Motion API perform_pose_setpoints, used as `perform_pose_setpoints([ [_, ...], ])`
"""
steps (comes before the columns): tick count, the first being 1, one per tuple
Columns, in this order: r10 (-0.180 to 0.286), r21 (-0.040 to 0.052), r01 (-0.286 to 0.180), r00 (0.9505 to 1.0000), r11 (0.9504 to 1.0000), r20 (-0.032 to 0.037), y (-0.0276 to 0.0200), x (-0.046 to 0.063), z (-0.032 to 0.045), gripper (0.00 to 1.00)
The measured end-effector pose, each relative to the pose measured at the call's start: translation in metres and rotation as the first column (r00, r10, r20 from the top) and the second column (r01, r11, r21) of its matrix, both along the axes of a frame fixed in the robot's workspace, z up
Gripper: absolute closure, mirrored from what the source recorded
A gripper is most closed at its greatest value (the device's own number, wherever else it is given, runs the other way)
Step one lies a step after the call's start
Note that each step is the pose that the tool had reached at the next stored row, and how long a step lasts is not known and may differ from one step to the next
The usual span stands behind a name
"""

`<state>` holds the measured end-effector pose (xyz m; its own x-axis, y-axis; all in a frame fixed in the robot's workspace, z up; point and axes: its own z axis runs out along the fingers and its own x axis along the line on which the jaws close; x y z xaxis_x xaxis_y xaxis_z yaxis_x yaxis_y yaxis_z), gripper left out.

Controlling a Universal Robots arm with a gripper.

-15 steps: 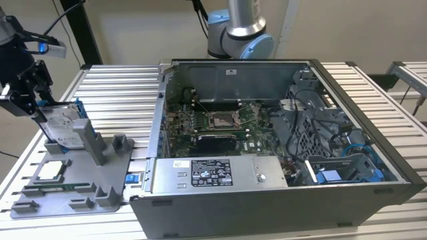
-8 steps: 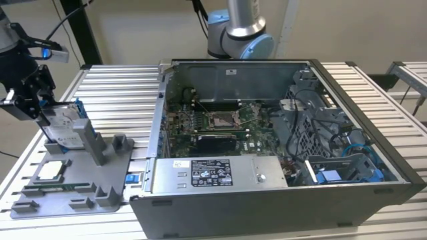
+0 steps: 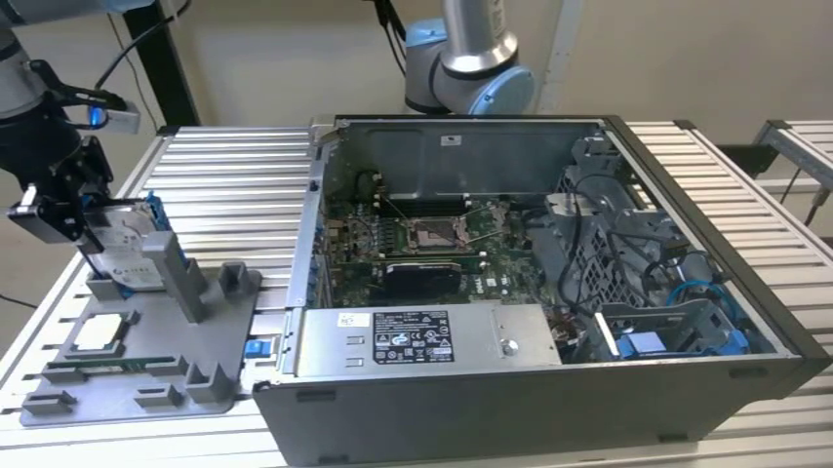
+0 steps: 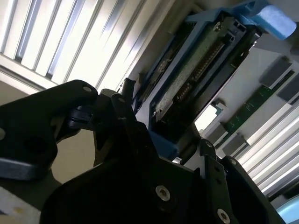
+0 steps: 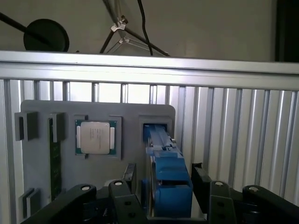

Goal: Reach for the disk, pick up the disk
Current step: 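Pick up the disk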

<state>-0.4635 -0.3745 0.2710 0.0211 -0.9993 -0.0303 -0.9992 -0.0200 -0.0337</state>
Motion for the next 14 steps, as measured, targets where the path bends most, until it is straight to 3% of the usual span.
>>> perform_pose_setpoints([
  [4,0.0,0.0037,0.0,1.0,1.0,-0.0063,0.0,0.0004,-0.0035,0.0],
  [8,-0.001,0.0144,0.001,1.0,0.9999,-0.007,0.0001,0.0011,-0.0055,0.0],
  [14,-0.004,0.0146,0.004,0.9999,0.9999,-0.0129,0.0,0.0035,-0.0103,0.0],
])
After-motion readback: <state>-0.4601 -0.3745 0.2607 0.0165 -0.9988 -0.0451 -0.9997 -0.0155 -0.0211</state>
